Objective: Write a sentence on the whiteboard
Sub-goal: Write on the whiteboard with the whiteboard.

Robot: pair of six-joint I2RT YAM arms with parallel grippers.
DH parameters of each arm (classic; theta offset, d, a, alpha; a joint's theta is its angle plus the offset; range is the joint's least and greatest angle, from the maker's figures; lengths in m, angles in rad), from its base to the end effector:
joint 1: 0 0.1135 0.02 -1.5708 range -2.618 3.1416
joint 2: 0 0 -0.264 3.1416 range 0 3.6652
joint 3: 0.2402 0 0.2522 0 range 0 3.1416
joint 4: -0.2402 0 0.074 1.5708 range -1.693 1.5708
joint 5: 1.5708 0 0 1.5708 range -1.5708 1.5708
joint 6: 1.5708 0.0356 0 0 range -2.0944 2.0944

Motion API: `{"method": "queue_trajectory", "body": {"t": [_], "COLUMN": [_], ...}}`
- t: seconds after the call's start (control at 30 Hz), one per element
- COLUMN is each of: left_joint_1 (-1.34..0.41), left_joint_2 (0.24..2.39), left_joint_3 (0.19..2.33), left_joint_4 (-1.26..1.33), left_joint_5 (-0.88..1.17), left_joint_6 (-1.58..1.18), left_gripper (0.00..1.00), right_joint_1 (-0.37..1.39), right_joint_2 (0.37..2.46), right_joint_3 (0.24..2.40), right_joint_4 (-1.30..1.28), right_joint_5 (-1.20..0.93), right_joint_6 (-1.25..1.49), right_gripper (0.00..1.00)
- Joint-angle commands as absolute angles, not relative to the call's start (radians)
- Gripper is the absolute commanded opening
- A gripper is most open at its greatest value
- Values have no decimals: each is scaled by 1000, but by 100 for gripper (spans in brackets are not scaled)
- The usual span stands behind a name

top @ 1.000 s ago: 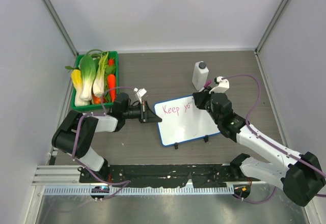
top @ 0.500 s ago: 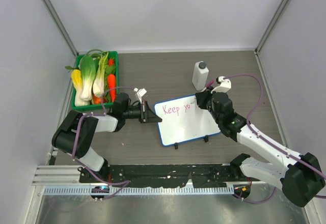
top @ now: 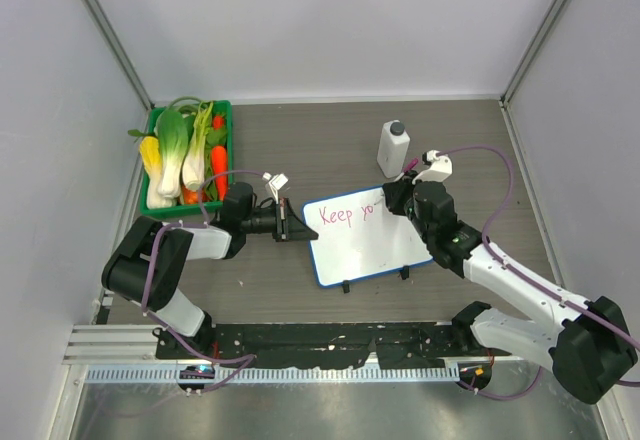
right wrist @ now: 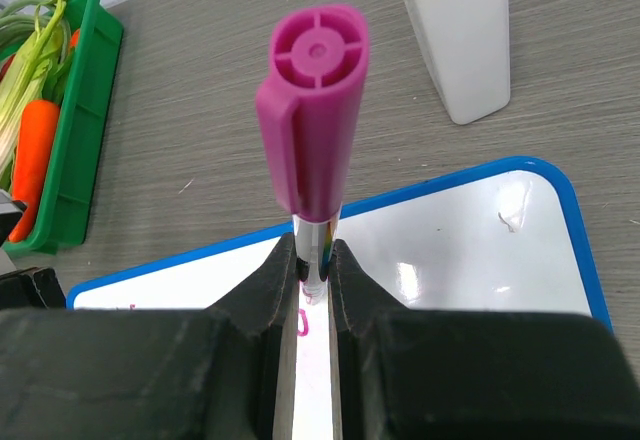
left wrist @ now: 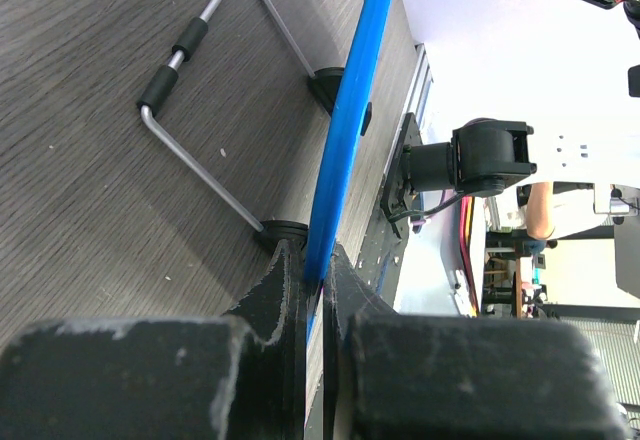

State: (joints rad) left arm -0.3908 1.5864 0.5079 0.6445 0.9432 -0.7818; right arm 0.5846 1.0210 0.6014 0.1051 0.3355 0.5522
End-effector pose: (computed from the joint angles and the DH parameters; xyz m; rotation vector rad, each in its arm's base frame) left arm 0.2469 -0.1329 0.1500 0.2647 2.2062 -1.6442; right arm 0.2004 0.1186 0.2603 0.2007 1.8831 0.4666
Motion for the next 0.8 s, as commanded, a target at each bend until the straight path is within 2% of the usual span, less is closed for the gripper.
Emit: {"method": "queue_trajectory", "body": {"t": [0.0,0.77], "left_joint_1": [-408,-410], "left_joint_2": [1595,1605], "left_joint_3": [509,512], "left_joint_4": [566,572], "left_joint_5": [911,911], "left_joint_6": [-755,-755], "left_gripper": [0,0], "right_joint_1": [578,581], "right_joint_2": [1014,953], "right_joint_3": [589,549], "right_joint_4": [137,69], "right_joint_5": [356,382], "right_joint_6": [546,537], "right_gripper": [1,2]}}
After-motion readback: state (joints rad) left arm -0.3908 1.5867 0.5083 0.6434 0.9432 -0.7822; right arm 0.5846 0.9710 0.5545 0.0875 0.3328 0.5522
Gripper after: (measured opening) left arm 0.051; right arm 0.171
